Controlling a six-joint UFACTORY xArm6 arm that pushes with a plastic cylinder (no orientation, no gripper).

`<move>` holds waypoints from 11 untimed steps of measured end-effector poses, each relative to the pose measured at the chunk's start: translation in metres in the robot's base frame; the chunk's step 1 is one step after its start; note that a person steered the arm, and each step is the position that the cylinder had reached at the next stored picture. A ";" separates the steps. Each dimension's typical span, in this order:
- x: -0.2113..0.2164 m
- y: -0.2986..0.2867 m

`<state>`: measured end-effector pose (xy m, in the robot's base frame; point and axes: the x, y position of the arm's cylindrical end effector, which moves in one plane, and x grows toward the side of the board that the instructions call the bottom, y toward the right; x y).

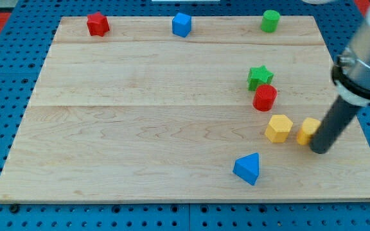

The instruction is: Slide the hexagon towards the center of the board

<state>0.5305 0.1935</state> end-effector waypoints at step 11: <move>-0.067 -0.260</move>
